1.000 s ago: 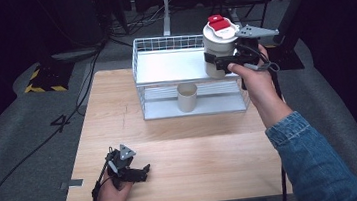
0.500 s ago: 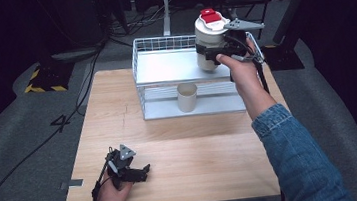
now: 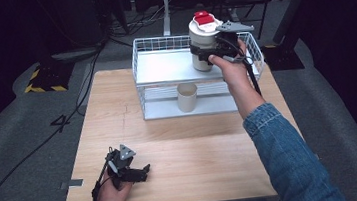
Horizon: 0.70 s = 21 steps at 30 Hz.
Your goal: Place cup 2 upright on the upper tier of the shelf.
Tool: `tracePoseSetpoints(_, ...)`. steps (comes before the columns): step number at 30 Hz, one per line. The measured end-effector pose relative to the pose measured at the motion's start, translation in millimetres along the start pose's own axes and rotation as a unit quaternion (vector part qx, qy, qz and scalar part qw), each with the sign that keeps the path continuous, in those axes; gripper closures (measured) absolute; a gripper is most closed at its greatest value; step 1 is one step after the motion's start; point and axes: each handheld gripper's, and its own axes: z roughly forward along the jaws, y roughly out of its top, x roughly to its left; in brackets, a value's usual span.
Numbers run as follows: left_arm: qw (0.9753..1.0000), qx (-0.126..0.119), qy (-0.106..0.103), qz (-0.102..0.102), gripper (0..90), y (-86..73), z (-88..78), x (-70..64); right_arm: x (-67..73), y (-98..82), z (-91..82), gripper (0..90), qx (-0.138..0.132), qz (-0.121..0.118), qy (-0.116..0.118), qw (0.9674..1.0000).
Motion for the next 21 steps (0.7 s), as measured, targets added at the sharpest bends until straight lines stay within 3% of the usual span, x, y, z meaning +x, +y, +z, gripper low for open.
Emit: tracePoseSetpoints(21, 1.0, 0.001, 0.0, 0.001, 0.3, 0.0, -0.2, 0.1, -2.3, -9.6, 4.5, 12.2, -0.003, 0.014, 0.008, 0.9999)
